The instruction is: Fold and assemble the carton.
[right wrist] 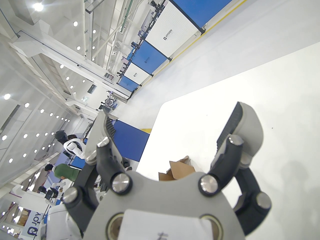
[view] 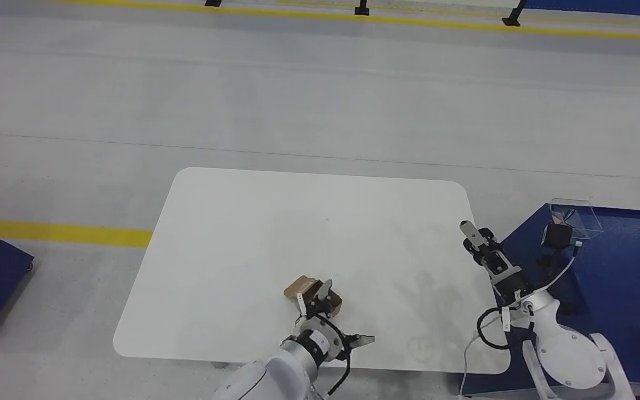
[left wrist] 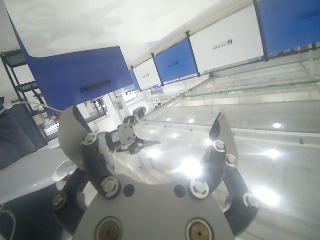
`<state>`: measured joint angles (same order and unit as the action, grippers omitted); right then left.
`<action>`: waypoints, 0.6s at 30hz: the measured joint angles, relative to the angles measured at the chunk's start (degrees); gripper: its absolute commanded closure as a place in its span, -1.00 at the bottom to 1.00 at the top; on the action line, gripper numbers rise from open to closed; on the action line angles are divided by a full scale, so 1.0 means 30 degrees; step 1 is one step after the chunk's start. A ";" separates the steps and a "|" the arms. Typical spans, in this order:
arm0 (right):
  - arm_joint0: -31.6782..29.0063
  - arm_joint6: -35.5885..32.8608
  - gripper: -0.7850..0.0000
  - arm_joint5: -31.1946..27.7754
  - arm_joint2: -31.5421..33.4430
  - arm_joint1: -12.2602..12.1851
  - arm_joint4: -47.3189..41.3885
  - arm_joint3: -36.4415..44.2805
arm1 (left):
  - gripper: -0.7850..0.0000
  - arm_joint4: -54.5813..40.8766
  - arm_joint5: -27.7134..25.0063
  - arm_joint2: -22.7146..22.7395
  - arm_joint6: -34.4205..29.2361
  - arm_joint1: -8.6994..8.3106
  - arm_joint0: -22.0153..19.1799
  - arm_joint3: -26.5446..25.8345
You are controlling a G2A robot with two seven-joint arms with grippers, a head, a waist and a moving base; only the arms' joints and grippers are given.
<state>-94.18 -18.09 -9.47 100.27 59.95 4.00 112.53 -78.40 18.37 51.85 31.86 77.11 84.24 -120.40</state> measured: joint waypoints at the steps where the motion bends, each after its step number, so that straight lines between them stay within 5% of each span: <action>1: 0.0000 0.0000 -1.00 -0.0007 -0.0001 0.0000 -0.0003 0.0000 | -1.00 -0.0211 0.0099 -0.0017 -0.0501 -0.0001 0.0008 0.0010; 18: 0.0000 0.0002 -1.00 -0.0012 -0.0003 -0.0001 -0.0008 -0.0002 | -1.00 -0.0283 -0.0366 -0.0104 0.0539 0.0013 -0.0034 0.0038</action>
<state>-94.18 -18.08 -9.51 100.26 59.95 3.98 112.52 -79.25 17.27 51.53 33.47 77.14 84.14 -120.29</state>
